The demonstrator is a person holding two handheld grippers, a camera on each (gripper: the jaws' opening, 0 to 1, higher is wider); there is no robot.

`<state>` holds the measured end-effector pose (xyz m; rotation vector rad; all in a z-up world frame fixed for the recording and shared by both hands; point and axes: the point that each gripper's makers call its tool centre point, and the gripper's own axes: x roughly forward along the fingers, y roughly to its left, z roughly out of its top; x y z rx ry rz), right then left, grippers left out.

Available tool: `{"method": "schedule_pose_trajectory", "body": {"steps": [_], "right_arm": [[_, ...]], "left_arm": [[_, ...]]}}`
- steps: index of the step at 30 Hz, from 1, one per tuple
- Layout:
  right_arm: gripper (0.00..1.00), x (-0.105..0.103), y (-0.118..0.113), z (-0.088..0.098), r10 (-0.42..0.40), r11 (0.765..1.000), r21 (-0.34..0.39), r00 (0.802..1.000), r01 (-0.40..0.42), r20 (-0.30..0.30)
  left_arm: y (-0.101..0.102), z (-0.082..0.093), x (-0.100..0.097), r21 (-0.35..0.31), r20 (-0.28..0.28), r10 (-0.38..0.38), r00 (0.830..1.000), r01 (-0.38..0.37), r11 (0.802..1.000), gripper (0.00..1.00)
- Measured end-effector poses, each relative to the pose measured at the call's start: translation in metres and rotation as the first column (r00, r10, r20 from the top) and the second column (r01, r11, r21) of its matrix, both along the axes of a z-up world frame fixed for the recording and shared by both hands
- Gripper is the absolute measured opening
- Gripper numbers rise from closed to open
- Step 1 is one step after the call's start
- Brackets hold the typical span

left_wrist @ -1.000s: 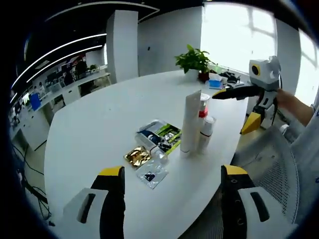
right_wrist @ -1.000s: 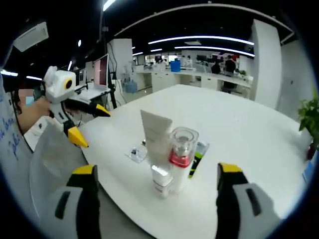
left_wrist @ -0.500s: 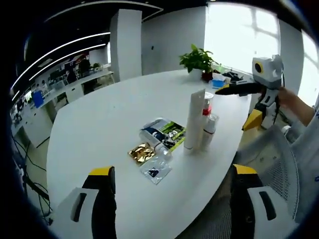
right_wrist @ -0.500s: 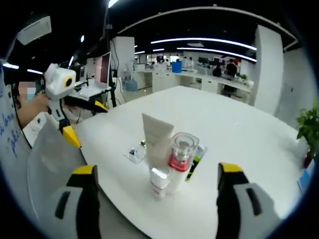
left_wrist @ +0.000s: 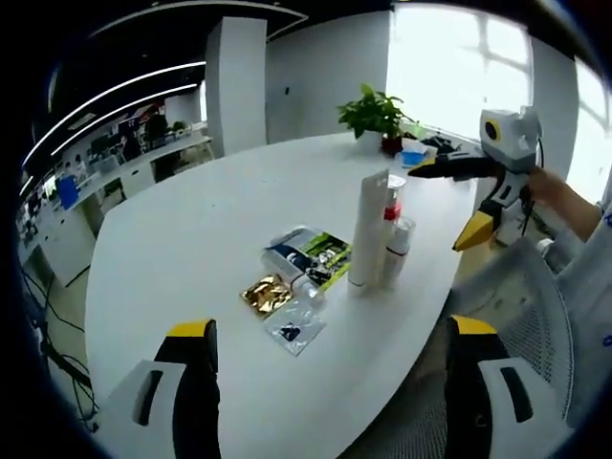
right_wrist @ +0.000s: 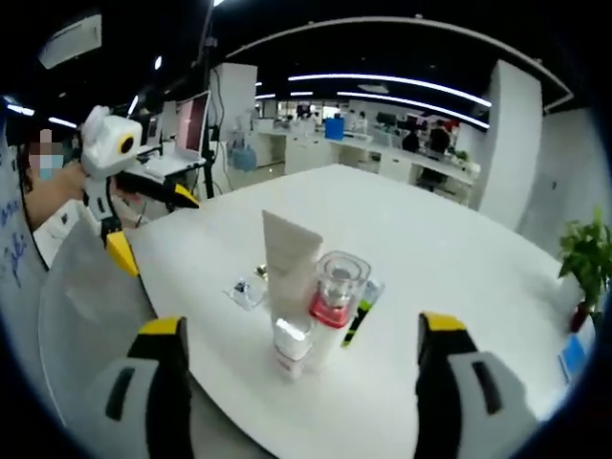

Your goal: Arrange the skincare products in the storage area until every visible bottle or jar stands upright without overlapping.

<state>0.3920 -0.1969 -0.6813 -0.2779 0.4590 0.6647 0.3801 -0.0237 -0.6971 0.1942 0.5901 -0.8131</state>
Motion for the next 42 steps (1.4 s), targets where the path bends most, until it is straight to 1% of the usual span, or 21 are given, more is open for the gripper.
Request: {"method": "schedule_pose_trajectory", "body": {"steps": [5,12,16,18,21,23,26,30,32,34,38,42], "right_arm": [[1.00,-0.002,-0.003,-0.003,-0.005,1.000,-0.010,1.000,0.005,-0.017],[1.00,-0.006,0.000,-0.006,0.020,1.000,-0.020,0.999,-0.021,-0.029],[1.00,-0.007,0.000,-0.009,0.030,0.998,-0.050,0.999,-0.031,-0.029],[1.00,-0.007,0.001,-0.008,0.037,0.998,-0.045,0.999,-0.038,-0.023],[1.00,-0.006,0.002,-0.004,0.042,0.999,-0.021,0.999,-0.043,-0.026],[1.00,-0.006,0.003,-0.004,0.049,0.999,-0.020,0.999,-0.049,-0.023],[0.95,-0.005,0.004,-0.003,0.053,0.998,-0.022,0.998,-0.053,-0.019],[0.93,-0.005,0.003,-0.003,0.049,0.999,-0.009,0.999,-0.050,-0.021],[0.87,-0.003,0.001,-0.004,0.036,0.999,-0.001,0.999,-0.037,-0.029],[0.88,-0.003,-0.001,-0.004,0.033,0.999,0.015,0.999,-0.032,-0.036],[0.85,-0.003,-0.004,-0.006,0.038,0.999,-0.008,0.999,-0.038,-0.030],[0.84,-0.003,-0.006,-0.008,0.030,1.000,0.003,0.999,-0.030,-0.038]], "left_arm": [[-0.003,-0.003,-0.002,0.006,-0.007,-0.002,1.000,0.002,1.000,0.97],[-0.004,-0.007,-0.002,0.012,-0.020,0.011,1.000,-0.011,1.000,0.97],[-0.006,-0.008,-0.003,0.012,-0.025,0.005,1.000,-0.004,1.000,0.97],[-0.007,-0.009,-0.003,0.013,-0.028,0.003,1.000,-0.003,1.000,0.97],[-0.008,-0.010,-0.002,0.017,-0.034,0.003,0.999,-0.002,1.000,0.97],[-0.008,-0.011,-0.002,0.015,-0.042,0.004,0.999,-0.003,1.000,0.97],[-0.011,-0.013,-0.002,0.022,-0.046,-0.001,0.999,0.002,1.000,0.97],[-0.010,-0.015,0.000,0.029,-0.054,0.000,0.999,0.001,1.000,0.97],[-0.009,-0.017,0.003,0.031,-0.056,0.001,0.998,0.000,1.000,0.97],[-0.009,-0.018,0.006,0.033,-0.058,0.003,0.998,-0.001,0.999,0.97],[-0.010,-0.025,0.013,0.049,-0.067,0.005,0.998,-0.002,0.999,0.97],[-0.012,-0.030,0.019,0.059,-0.073,0.003,0.997,0.001,0.998,0.97]]}}
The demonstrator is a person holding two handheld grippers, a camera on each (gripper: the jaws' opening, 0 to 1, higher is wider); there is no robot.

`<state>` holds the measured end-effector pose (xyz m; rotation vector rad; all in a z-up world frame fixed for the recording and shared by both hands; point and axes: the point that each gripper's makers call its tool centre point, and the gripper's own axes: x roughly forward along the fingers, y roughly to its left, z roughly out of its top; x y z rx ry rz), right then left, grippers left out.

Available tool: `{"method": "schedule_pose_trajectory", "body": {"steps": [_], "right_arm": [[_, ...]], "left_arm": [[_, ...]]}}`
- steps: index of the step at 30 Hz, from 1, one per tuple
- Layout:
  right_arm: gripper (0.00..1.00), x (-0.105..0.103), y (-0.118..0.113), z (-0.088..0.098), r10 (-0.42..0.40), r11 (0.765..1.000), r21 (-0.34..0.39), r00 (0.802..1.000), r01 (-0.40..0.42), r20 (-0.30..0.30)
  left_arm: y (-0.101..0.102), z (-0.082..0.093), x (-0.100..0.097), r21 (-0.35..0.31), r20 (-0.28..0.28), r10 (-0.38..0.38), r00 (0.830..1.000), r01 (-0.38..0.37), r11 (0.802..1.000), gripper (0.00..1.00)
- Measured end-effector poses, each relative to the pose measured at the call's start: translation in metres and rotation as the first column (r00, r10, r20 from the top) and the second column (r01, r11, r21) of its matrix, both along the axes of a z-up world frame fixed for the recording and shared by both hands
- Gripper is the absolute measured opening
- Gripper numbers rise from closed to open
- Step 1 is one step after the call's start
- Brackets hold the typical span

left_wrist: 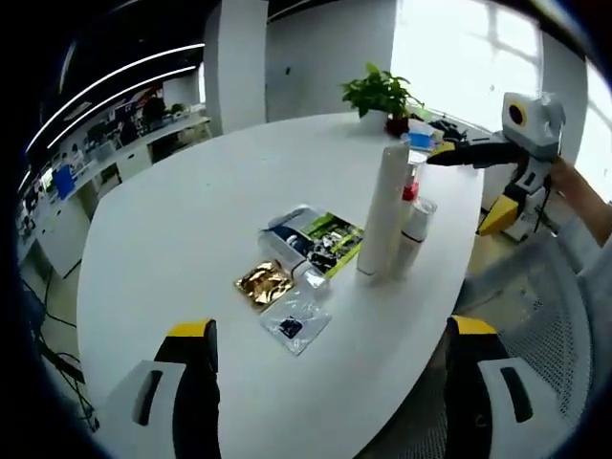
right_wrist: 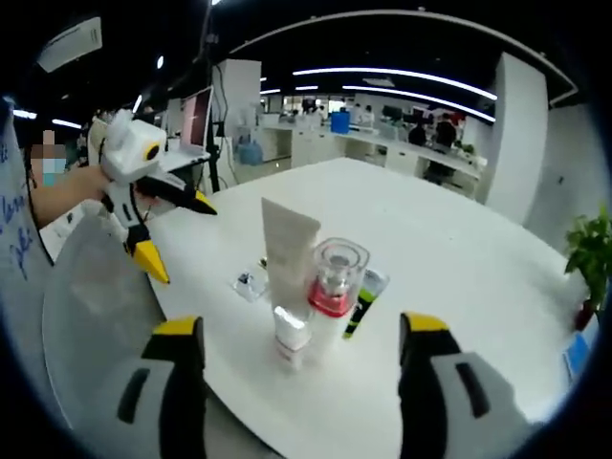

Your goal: Arrange the skincare products in the storage area until every visible bottle or jar stands upright without overlapping.

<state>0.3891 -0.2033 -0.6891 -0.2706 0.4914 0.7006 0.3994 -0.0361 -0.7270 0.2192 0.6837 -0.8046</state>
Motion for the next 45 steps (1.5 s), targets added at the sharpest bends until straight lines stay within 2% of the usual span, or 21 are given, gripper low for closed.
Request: {"method": "schedule_pose_trajectory", "body": {"steps": [5,13,16,21,25,29,33,36,40,45], "right_arm": [[0.84,0.000,0.000,0.003,-0.003,1.000,0.022,1.000,0.003,-0.002],[0.83,0.000,-0.001,0.002,0.000,1.000,0.031,1.000,0.001,-0.009],[0.83,-0.001,-0.001,0.001,0.002,1.000,0.027,1.000,-0.002,-0.010],[0.82,-0.001,-0.002,0.000,0.001,1.000,0.031,1.000,-0.001,-0.014],[0.82,0.000,-0.003,-0.002,-0.003,0.999,0.032,1.000,0.003,-0.021],[0.82,0.000,-0.005,-0.003,-0.010,0.999,0.034,1.000,0.011,-0.023],[0.81,0.001,-0.010,-0.005,-0.017,0.999,0.031,1.000,0.018,-0.027],[0.81,0.001,-0.012,-0.006,-0.021,0.999,0.034,0.999,0.022,-0.033],[0.81,0.001,-0.014,-0.007,-0.024,0.999,0.030,0.999,0.025,-0.037],[0.80,0.000,-0.014,-0.009,-0.028,0.999,0.034,0.999,0.029,-0.043]], "left_arm": [[-0.005,-0.010,0.009,0.026,-0.008,-0.007,1.000,0.007,1.000,0.96],[-0.010,-0.023,0.021,0.040,-0.009,-0.005,1.000,0.005,0.999,0.79],[-0.013,-0.026,0.031,0.044,0.010,0.020,1.000,-0.021,0.999,0.78],[-0.022,-0.030,0.044,0.041,0.028,0.026,0.999,-0.027,0.999,0.61],[-0.030,-0.036,0.050,0.059,0.034,0.020,0.999,-0.022,0.998,0.55],[-0.037,-0.044,0.054,0.055,0.007,0.028,1.000,-0.029,0.998,0.47],[-0.044,-0.050,0.059,0.022,-0.011,0.063,0.998,-0.063,0.998,0.45],[-0.048,-0.058,0.063,0.069,0.005,0.060,0.998,-0.060,0.996,0.43],[-0.050,-0.070,0.065,0.065,-0.040,0.091,0.995,-0.088,0.994,0.41],[-0.055,-0.078,0.067,0.093,-0.034,0.095,0.995,-0.092,0.991,0.42]]}}
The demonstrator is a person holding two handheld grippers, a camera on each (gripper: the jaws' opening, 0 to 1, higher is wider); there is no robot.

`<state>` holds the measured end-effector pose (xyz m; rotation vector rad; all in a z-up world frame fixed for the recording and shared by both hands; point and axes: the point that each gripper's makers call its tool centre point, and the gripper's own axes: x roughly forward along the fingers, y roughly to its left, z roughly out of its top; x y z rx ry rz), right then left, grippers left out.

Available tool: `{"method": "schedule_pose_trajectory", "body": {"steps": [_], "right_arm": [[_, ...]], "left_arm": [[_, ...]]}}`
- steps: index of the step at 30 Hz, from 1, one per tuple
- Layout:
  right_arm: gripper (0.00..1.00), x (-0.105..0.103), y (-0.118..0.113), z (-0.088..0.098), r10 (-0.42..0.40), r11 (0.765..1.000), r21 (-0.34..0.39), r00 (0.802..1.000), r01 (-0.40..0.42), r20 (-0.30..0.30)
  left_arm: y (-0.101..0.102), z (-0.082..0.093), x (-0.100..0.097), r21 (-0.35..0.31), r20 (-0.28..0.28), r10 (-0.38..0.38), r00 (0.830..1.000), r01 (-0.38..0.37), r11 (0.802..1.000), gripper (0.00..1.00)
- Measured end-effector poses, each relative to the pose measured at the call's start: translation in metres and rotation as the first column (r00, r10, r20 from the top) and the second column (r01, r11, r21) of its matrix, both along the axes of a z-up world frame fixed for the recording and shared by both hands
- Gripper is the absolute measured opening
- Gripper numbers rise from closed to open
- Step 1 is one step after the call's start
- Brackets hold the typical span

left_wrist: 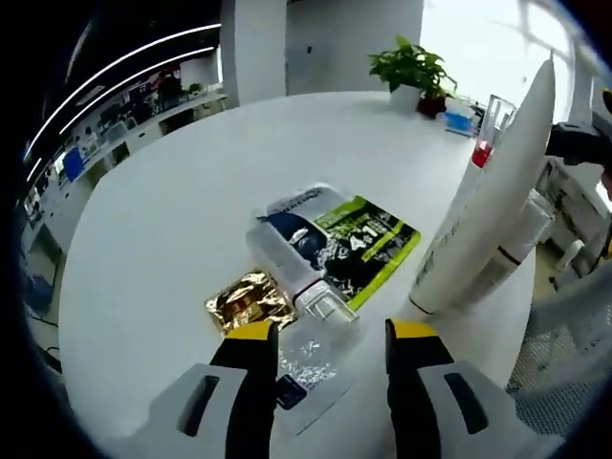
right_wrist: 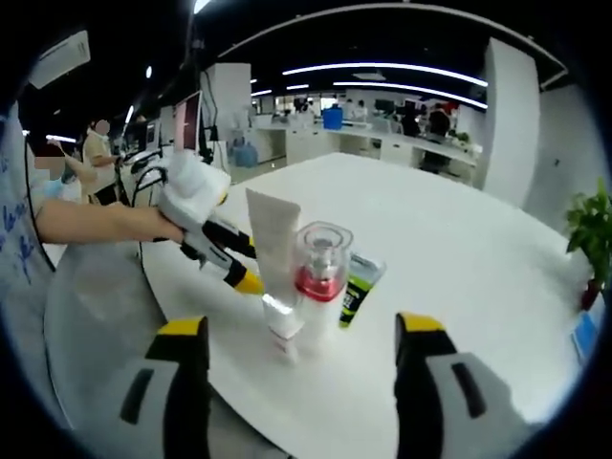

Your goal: Arrange the skincare products in the storage area until every visible bottle or jar stands upright without overlapping.

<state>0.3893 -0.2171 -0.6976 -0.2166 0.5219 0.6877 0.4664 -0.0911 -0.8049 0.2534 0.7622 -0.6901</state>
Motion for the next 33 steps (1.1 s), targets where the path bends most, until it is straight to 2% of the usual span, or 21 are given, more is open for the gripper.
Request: {"method": "schedule_pose_trajectory", "body": {"steps": [4,10,14,19,21,26,28,33], "right_arm": [[0.80,-0.001,0.001,-0.002,0.000,1.000,0.006,1.000,0.000,-0.008],[0.80,0.000,0.001,-0.002,-0.006,1.000,0.012,1.000,0.006,-0.010],[0.79,0.000,-0.001,-0.004,-0.012,1.000,0.011,1.000,0.012,-0.015],[0.79,0.000,-0.003,-0.005,-0.018,1.000,0.013,1.000,0.019,-0.019],[0.79,-0.001,-0.004,-0.006,-0.021,1.000,0.013,1.000,0.021,-0.021],[0.78,-0.001,-0.003,-0.007,-0.021,1.000,0.016,0.999,0.022,-0.026],[0.78,0.000,-0.002,-0.008,-0.017,1.000,0.013,1.000,0.017,-0.026],[0.78,0.000,0.000,-0.007,-0.013,1.000,0.016,1.000,0.014,-0.026]], "left_arm": [[-0.004,-0.002,0.004,-0.023,-0.005,0.031,1.000,-0.031,0.999,0.38],[-0.005,-0.009,0.010,-0.045,-0.022,0.106,0.994,-0.107,0.993,0.43],[-0.007,-0.012,0.017,-0.032,0.004,0.134,0.991,-0.133,0.991,0.41],[-0.006,-0.017,0.015,-0.017,-0.013,0.144,0.990,-0.144,0.989,0.35],[-0.002,-0.021,0.013,0.011,-0.015,0.143,0.990,-0.142,0.990,0.32],[0.004,-0.021,0.016,0.016,-0.012,0.160,0.987,-0.159,0.987,0.25],[0.008,-0.021,0.018,0.037,0.004,0.163,0.987,-0.163,0.986,0.21],[0.014,-0.023,0.023,0.045,0.023,0.174,0.985,-0.175,0.984,0.20]]}}
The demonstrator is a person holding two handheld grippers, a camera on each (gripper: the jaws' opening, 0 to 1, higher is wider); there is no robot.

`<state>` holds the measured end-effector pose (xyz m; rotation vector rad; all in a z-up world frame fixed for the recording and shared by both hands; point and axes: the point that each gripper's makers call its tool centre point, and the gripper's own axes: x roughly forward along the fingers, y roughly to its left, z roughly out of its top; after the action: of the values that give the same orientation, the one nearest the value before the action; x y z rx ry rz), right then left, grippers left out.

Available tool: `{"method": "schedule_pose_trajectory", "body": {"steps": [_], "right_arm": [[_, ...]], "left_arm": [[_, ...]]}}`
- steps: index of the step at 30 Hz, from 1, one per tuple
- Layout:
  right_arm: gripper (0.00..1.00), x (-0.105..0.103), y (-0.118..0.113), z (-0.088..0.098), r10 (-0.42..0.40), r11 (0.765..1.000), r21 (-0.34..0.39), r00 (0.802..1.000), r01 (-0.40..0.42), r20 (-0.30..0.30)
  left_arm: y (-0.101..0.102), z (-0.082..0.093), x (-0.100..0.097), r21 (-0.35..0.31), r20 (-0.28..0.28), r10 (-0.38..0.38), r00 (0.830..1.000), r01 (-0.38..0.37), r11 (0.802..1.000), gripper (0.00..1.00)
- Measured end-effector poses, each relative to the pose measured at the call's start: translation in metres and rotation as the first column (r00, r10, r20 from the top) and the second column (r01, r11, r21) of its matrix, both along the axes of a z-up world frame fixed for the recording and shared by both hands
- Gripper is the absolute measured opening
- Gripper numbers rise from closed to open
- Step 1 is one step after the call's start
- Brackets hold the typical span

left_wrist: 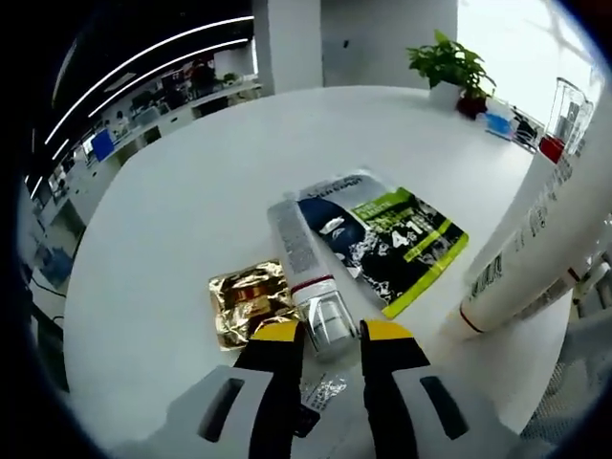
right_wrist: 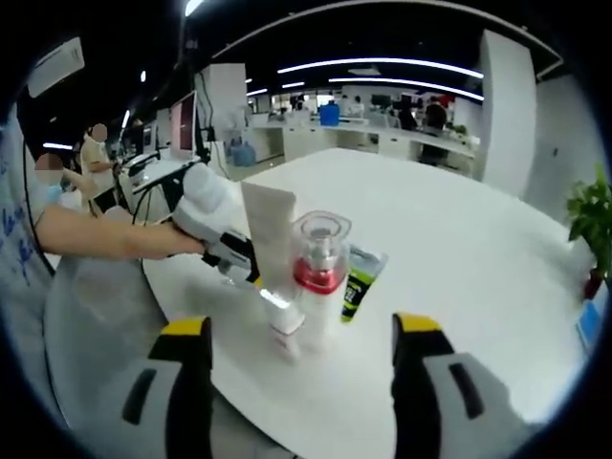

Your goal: Arrange the skincare products in the storage area until every visible bottle or jar stands upright without overlapping.

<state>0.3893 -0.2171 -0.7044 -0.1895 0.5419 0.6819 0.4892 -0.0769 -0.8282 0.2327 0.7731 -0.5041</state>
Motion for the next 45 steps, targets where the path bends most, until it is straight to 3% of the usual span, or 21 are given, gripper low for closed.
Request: {"method": "schedule_pose_trajectory", "body": {"steps": [7,14,19,30,38,45], "right_arm": [[0.77,0.000,0.000,0.001,0.003,1.000,-0.006,1.000,-0.003,0.002],[0.76,0.001,0.000,0.005,0.002,1.000,0.001,1.000,-0.002,0.013],[0.75,0.003,-0.001,0.008,-0.005,1.000,0.005,1.000,0.005,0.028],[0.73,0.008,0.005,0.039,-0.001,0.999,0.046,0.995,-0.003,0.100],[0.70,0.009,0.023,0.068,0.061,0.998,0.019,0.976,-0.067,0.207],[0.67,0.003,0.050,0.086,0.140,0.988,0.027,0.958,-0.152,0.251]], "left_arm": [[0.011,-0.001,0.004,-0.011,-0.014,0.011,1.000,-0.011,1.000,0.16],[0.019,0.010,0.004,-0.060,-0.010,0.028,1.000,-0.028,0.998,0.14],[0.026,0.024,0.007,-0.083,0.023,0.034,0.999,-0.032,0.996,0.14],[0.036,0.059,-0.007,-0.128,0.050,0.013,0.999,-0.006,0.992,0.14],[0.042,0.071,-0.026,-0.114,0.006,-0.045,0.999,0.045,0.992,0.14],[0.048,0.078,-0.046,-0.114,-0.060,-0.091,0.994,0.083,0.990,0.14]]}}
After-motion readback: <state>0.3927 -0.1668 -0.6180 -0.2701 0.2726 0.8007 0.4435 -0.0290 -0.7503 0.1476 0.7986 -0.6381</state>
